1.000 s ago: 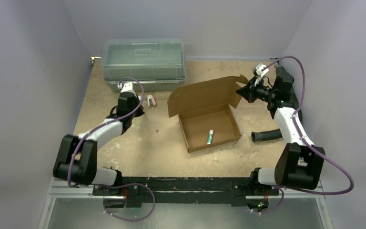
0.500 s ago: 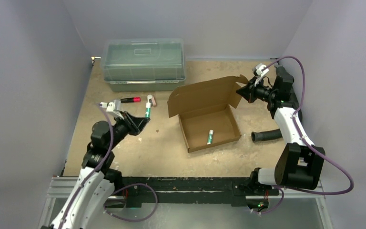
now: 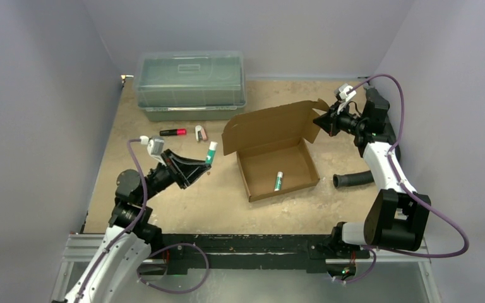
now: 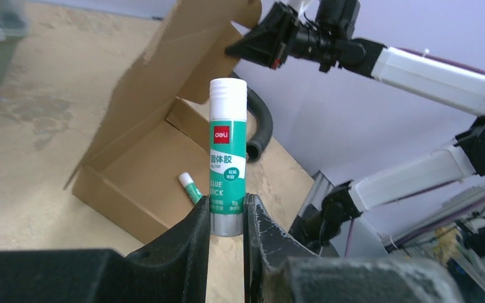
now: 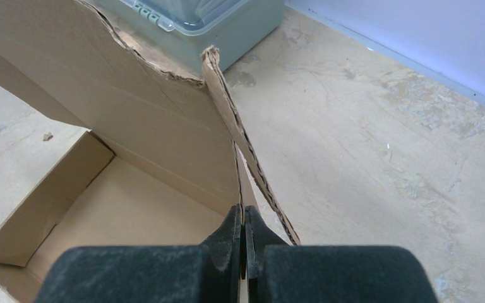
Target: Fold the paper box
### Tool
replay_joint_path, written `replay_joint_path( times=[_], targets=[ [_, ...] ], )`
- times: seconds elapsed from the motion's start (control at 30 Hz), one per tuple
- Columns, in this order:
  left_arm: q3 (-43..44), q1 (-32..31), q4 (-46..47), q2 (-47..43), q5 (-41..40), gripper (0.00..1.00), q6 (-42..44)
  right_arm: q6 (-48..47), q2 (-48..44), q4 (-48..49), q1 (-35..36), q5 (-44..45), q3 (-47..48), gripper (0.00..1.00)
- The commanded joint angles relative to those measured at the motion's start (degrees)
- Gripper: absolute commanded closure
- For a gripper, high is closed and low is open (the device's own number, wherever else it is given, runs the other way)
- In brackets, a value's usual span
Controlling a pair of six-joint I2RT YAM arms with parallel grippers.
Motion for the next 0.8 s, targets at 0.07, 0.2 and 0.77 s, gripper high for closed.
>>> replay_joint_path(
  times=[0.07,0.2,0.77],
  targets=[
    [3.11,-16.35,4.91,9.51,-8.51,1.0,6.09,-0.42,-0.02,0.14,-0.26,-0.96,0.48,1.0],
    [8.89,-37.19,2.42,20.85,-24.84,1.0,16.12,-0.53,0.2,0.06,-0.26,-0.8,0.48,1.0],
    [34.84,-50.08,-8.24,69.11,-55.19,0.97,29.68,-0.48,0.18,0.05,-0.32,-1.43,0.48,1.0]
  ],
)
